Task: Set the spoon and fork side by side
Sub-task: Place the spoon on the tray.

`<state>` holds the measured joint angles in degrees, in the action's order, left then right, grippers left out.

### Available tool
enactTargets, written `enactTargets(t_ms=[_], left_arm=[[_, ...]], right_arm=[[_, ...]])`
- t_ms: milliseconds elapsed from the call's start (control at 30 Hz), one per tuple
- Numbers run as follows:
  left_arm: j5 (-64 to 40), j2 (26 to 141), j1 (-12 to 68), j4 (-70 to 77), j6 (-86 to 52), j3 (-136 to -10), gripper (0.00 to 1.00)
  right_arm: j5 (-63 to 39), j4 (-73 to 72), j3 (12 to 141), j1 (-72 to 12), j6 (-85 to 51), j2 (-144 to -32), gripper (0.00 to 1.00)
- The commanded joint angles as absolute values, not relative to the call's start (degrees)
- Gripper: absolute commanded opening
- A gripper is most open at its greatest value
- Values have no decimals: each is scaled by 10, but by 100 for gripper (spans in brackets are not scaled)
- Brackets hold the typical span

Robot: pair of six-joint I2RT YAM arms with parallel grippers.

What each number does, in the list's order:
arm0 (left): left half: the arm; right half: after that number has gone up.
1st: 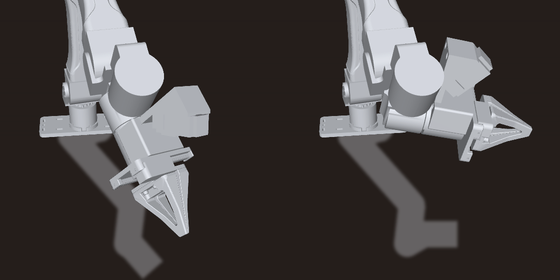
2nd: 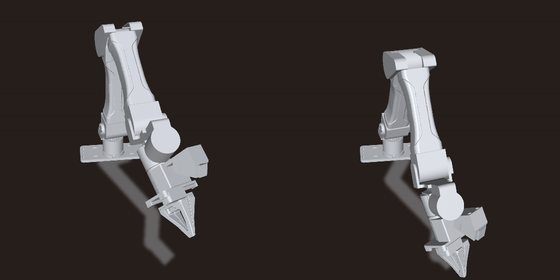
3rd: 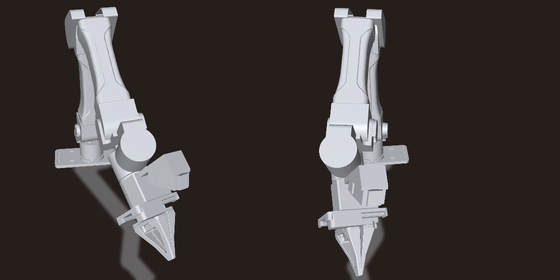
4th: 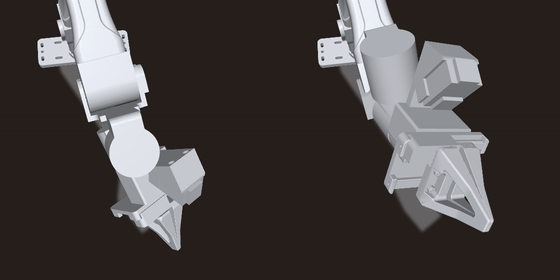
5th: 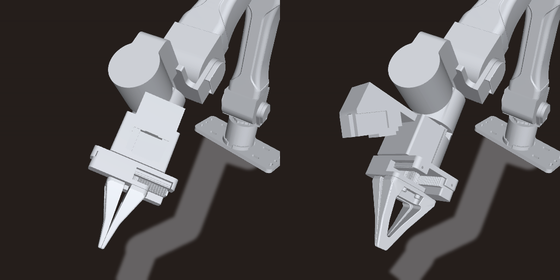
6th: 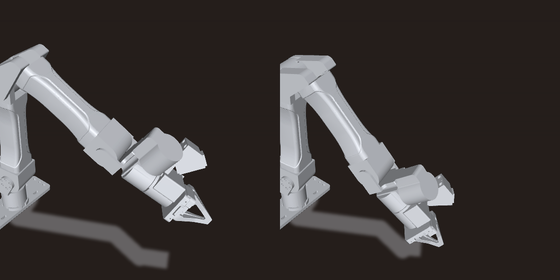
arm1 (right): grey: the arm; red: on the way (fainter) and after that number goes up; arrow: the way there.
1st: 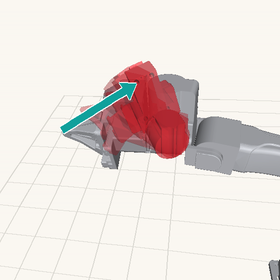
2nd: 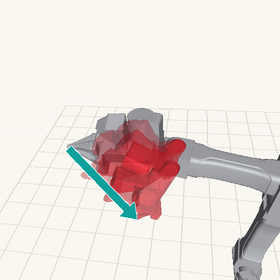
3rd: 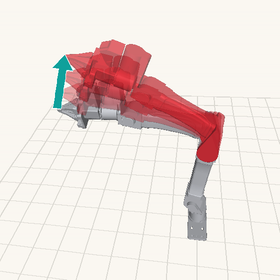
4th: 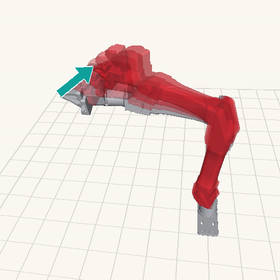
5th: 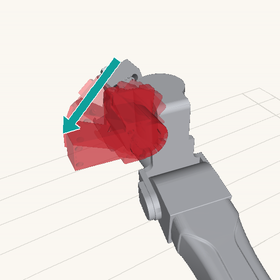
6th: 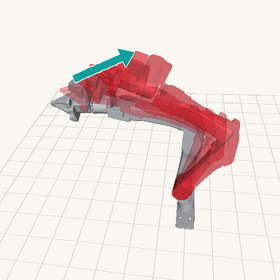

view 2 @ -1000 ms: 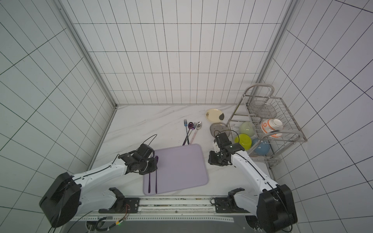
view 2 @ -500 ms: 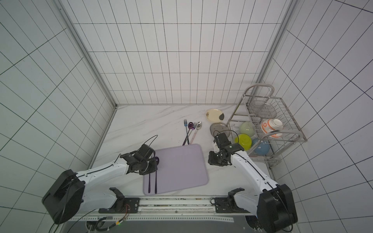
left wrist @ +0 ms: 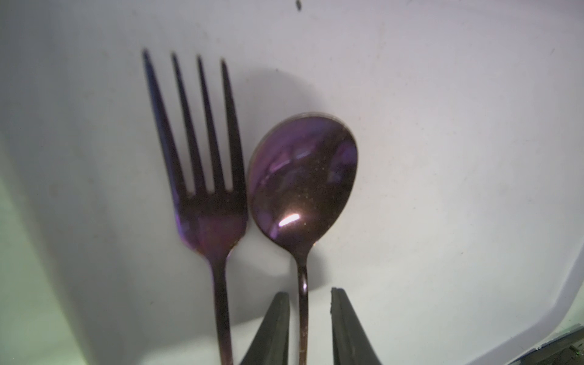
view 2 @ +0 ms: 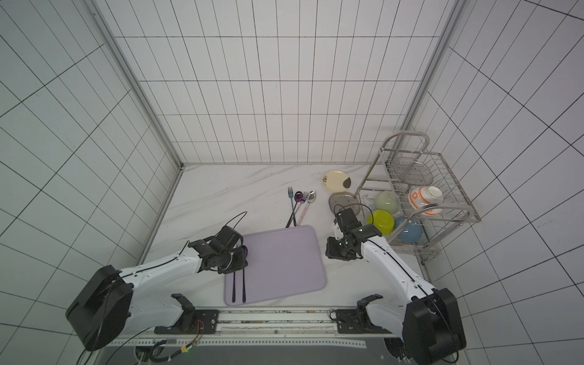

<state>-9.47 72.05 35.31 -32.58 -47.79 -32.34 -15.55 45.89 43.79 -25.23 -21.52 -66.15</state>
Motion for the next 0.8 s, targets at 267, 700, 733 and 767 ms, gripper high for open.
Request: enactTargets(t_ms=[267, 700, 733, 767], left_arm=[[-78, 687, 336, -431, -526, -396, 46], [-118, 743, 372, -392, -556, -370, 55], [-120, 747, 373, -386, -558, -367, 55], [-121, 752, 373, -381, -560, -365, 55]], right_arm=[[-137, 470, 434, -260, -220, -662, 36], [-130, 471, 434, -262, -222, -660, 40], [-131, 472, 434, -262, -222, -660, 40], [-131, 472, 434, -262, -223, -660, 40]])
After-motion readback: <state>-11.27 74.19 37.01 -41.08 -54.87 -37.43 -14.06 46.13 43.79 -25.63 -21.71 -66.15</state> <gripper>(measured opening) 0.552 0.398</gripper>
